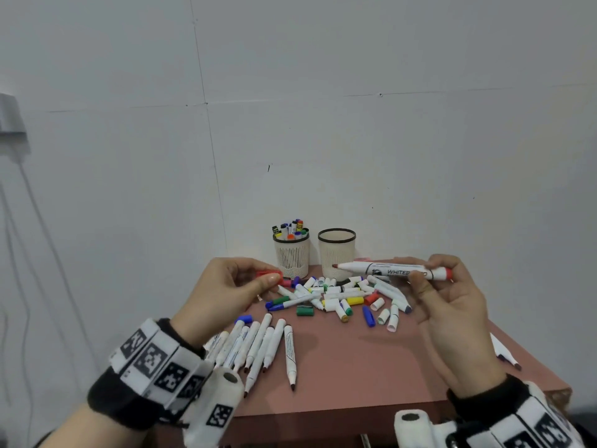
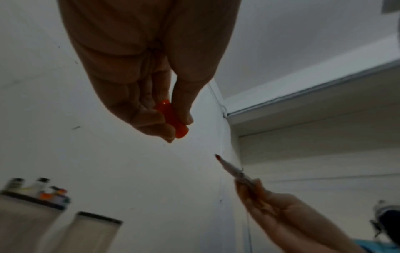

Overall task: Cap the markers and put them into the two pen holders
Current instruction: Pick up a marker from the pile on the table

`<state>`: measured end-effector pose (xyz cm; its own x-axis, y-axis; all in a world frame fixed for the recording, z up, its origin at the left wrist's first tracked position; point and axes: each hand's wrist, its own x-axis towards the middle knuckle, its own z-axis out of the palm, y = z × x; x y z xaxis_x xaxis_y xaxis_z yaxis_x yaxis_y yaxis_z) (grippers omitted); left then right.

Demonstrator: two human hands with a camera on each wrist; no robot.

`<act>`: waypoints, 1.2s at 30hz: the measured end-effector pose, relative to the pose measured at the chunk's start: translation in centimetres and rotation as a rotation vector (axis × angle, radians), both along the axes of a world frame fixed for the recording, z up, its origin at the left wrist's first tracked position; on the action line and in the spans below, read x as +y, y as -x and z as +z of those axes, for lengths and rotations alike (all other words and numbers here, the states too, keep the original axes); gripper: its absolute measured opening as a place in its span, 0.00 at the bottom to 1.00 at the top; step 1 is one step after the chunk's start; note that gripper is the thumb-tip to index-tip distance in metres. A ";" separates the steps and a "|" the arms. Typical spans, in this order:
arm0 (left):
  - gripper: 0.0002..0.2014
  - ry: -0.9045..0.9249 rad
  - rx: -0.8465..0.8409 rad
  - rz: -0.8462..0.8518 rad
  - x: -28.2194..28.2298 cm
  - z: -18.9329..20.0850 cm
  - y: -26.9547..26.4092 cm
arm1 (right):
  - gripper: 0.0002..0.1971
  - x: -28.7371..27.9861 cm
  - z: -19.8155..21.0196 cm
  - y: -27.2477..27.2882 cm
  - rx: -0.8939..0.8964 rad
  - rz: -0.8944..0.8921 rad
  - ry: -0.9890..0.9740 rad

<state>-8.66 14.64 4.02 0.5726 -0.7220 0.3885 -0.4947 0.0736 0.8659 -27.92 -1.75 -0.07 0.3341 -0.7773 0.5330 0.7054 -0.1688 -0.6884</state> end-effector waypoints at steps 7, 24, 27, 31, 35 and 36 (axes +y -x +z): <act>0.08 -0.213 -0.124 0.167 -3.4 -0.3 -5.6 | 0.15 -2.2 -3.2 -1.6 0.012 0.044 -0.237; 0.13 -1.078 -0.459 0.132 -10.8 -4.5 -13.9 | 0.09 -7.5 -8.7 -3.2 0.024 0.303 -0.785; 0.12 -1.102 -0.388 0.117 -11.4 -4.8 -14.5 | 0.06 -8.2 -8.6 -3.1 0.017 0.292 -0.773; 0.13 -1.192 -0.459 0.126 -12.7 -4.6 -14.3 | 0.04 -9.5 -8.4 -2.2 -0.014 0.226 -0.769; 0.12 -1.097 -0.602 0.155 -15.4 -3.6 -12.4 | 0.10 -9.9 -8.6 -2.0 -0.037 0.206 -0.785; 0.11 -1.049 -0.615 0.136 -16.2 -3.4 -11.7 | 0.08 -9.9 -8.6 -1.9 -0.037 0.211 -0.793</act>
